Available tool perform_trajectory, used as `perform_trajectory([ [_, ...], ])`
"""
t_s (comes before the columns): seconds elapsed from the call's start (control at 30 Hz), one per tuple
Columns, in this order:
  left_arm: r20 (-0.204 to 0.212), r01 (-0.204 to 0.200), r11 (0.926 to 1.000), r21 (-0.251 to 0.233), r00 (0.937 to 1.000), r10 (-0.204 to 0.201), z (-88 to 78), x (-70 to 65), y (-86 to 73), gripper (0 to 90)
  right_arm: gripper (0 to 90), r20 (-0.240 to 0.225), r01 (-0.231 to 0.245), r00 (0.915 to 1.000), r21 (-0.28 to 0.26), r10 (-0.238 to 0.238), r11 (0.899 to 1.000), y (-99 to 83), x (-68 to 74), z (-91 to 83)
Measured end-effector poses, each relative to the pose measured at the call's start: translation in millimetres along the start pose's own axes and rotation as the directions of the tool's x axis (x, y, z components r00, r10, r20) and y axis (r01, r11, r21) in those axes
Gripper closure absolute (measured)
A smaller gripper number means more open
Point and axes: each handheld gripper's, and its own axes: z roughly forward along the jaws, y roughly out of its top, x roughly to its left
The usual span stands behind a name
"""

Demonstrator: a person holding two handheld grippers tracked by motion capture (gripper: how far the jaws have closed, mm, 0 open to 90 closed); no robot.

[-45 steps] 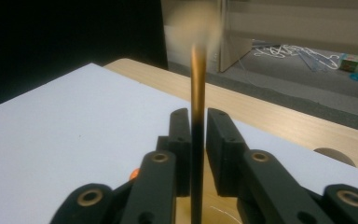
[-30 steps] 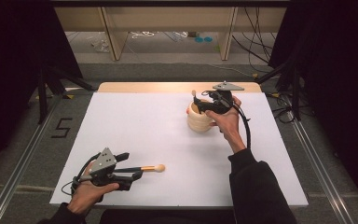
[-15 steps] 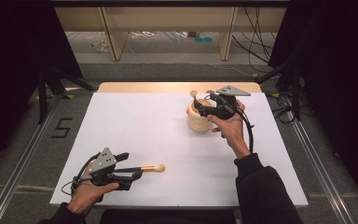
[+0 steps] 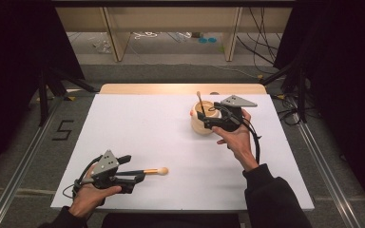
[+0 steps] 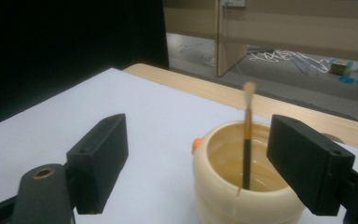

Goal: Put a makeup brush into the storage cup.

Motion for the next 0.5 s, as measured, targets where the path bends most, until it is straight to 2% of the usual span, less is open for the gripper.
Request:
perform_trajectory([
  [0.1,0.0,0.003,1.0,-0.004,1.0,-0.003,-0.1,-0.3,0.0,17.3,21.7,0.0,0.015,0.9999,-0.011,-0.015,1.0,-3.4,5.6,-5.2],
  [0.2,0.0,0.004,1.0,-0.005,1.0,-0.004,-0.4,-0.6,0.1,17.2,22.3,-0.018,0.012,0.9998,-0.011,-0.012,1.0,-9.1,10.9,-11.1],
  [0.27,0.001,0.005,1.0,-0.008,1.0,-0.005,-0.4,-0.8,0.5,17.2,22.3,-0.031,-0.01,0.9995,0.008,0.01,1.0,-13.6,14.8,-15.6],
  [0.3,0.002,0.004,1.0,-0.009,1.0,-0.004,-0.4,-1.0,0.6,17.3,22.4,-0.025,-0.016,0.9995,0.0,0.016,1.0,-16.3,16.6,-16.8],
  [0.33,0.002,0.002,1.0,-0.009,1.0,-0.002,-0.6,-1.1,0.7,17.2,22.3,-0.023,-0.003,0.9997,-0.004,0.003,1.0,-18.3,17.1,-18.4],
  [0.37,0.006,0.002,0.9999,-0.011,1.0,-0.002,-0.7,-1.0,0.7,17.2,22.3,-0.038,-0.022,0.999,0.002,0.022,1.0,-20.5,19.9,-19.6],
  [0.43,0.006,0.002,0.9999,-0.014,1.0,-0.002,-0.8,-0.8,0.9,17.2,22.3,-0.032,-0.005,0.9995,-0.001,0.005,1.0,-23.8,21.6,-21.9],
  [0.5,0.0,0.004,1.0,-0.009,1.0,-0.004,-1.4,-1.2,0.9,17.2,22.3,-0.048,-0.022,0.9986,0.013,0.022,1.0,-29.1,26.3,-25.4],
])
